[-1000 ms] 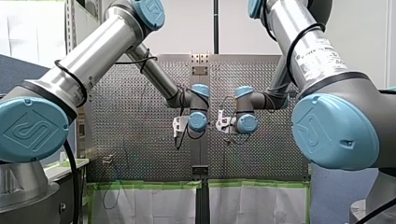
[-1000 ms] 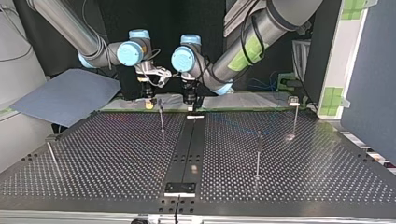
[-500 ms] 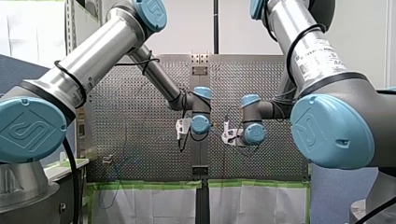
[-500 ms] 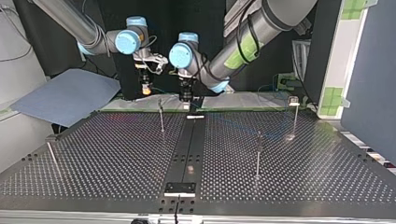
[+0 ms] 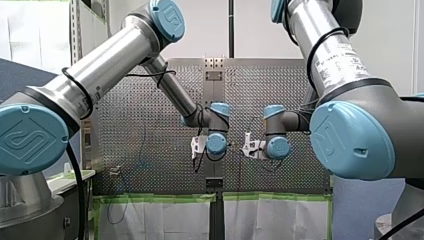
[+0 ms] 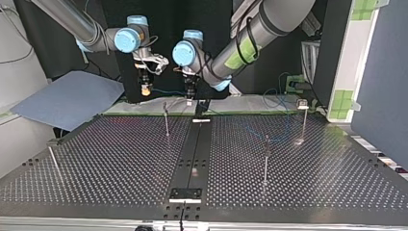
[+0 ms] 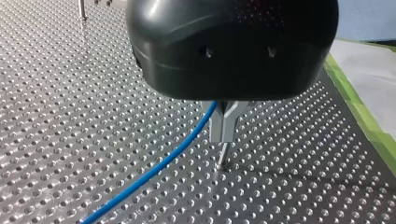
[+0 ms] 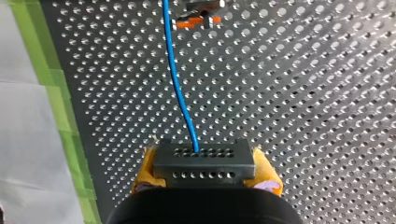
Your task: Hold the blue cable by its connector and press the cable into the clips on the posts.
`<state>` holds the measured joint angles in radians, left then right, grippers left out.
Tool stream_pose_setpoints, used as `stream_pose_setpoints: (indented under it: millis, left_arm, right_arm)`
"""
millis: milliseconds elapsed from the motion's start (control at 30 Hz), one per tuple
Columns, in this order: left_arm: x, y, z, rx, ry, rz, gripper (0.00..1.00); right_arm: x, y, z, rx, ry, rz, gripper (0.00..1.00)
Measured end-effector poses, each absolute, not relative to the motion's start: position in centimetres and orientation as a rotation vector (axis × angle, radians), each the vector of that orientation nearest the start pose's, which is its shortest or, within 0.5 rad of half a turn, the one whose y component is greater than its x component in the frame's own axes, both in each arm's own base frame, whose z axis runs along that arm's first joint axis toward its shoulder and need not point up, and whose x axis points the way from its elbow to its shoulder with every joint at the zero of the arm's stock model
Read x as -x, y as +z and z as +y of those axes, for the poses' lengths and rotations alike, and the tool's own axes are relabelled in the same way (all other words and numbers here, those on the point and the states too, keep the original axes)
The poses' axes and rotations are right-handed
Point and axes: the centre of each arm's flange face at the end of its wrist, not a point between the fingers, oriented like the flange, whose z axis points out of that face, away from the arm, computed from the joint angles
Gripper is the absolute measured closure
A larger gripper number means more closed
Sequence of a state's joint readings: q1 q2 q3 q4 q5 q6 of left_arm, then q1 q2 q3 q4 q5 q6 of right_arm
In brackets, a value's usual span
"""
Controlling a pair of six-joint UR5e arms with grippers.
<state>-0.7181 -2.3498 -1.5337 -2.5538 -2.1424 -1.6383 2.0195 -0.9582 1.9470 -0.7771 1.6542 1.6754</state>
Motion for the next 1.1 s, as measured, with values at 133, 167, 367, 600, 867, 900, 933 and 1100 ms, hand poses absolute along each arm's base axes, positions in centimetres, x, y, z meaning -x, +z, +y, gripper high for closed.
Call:
stream_pose_setpoints:
  millis: [133,167,367,600,867,900,933,1100]
  left_arm:
    - [-43.9,8.1,-49.4,-0.137,-0.098,1.693,1.00]
    - [-43.8,7.9,-49.4,-0.138,-0.099,1.693,1.00]
    - [-43.6,7.4,-49.8,-0.151,-0.096,1.687,1.00]
    - [-42.9,6.8,-50.4,-0.168,-0.096,1.681,1.00]
    - [-42.8,5.5,-50.5,-0.166,-0.075,1.672,1.00]
    - [-42.8,5.5,-50.5,-0.165,-0.075,1.671,1.00]
    - [-42.8,5.5,-50.5,-0.163,-0.073,1.670,1.00]
    - [-42.7,5.5,-50.4,-0.146,-0.057,1.667,1.00]
  right_arm:
    - [-34.2,6.1,-43.5,-1.599,1.407,-1.217,1.00]
    - [-34.2,5.9,-43.6,-1.597,1.410,-1.217,1.00]
    - [-33.5,3.5,-44.1,-1.603,1.417,-1.243,1.00]
    - [-32.8,3.2,-45.3,-1.572,1.450,-1.260,1.00]
    - [-33.0,3.6,-46.3,-1.587,1.524,-1.223,1.00]
    - [-33.0,3.6,-46.3,-1.590,1.530,-1.219,1.00]
    - [-32.9,3.6,-46.4,-1.592,1.539,-1.218,1.00]
    - [-32.5,3.7,-47.1,-1.599,1.573,-1.220,1.00]
